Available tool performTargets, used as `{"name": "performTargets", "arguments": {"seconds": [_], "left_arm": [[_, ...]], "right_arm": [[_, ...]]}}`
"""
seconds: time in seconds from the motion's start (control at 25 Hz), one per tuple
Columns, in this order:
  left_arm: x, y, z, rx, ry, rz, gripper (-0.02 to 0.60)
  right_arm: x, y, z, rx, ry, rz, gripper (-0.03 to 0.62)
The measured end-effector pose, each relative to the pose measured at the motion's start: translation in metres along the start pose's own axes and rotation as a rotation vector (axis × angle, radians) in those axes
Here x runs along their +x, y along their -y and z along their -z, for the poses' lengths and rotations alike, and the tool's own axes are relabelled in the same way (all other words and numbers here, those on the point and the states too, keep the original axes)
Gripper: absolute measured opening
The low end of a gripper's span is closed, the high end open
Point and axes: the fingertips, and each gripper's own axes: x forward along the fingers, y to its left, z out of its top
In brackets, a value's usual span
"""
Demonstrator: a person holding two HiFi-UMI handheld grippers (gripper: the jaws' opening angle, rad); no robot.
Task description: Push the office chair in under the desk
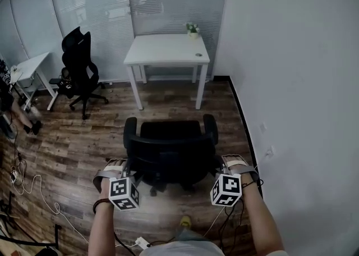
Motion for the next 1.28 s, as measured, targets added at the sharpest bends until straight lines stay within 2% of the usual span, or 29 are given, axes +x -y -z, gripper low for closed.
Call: {"name": "performTargets", "arguments": {"seconds": [0.2, 0.6, 1.08, 1.28], "left_arm": [[0.020, -0.019, 0.006, -0.013, -0.010, -0.029, 0.183], [0.042, -0.063, 0.028, -0.010, -0.006, -0.034, 0.186], [0.070, -0.133, 0.087, 0.039, 0.035, -0.004, 0.189], [0.084, -0.162, 0.105, 0.057, 0.057, -0.009, 0.192]], "right_arm": [[0.026, 0.022, 0.001, -0.021, 0.017, 0.005, 0.192], [0.060, 0.061, -0.016, -0.029, 0.010, -0.009, 0.190], [0.110, 0.106, -0.067, -0.009, -0.001, 0.028, 0.190], [0.131, 0.126, -0.081, 0.018, -0.043, 0.007, 0.189]]}}
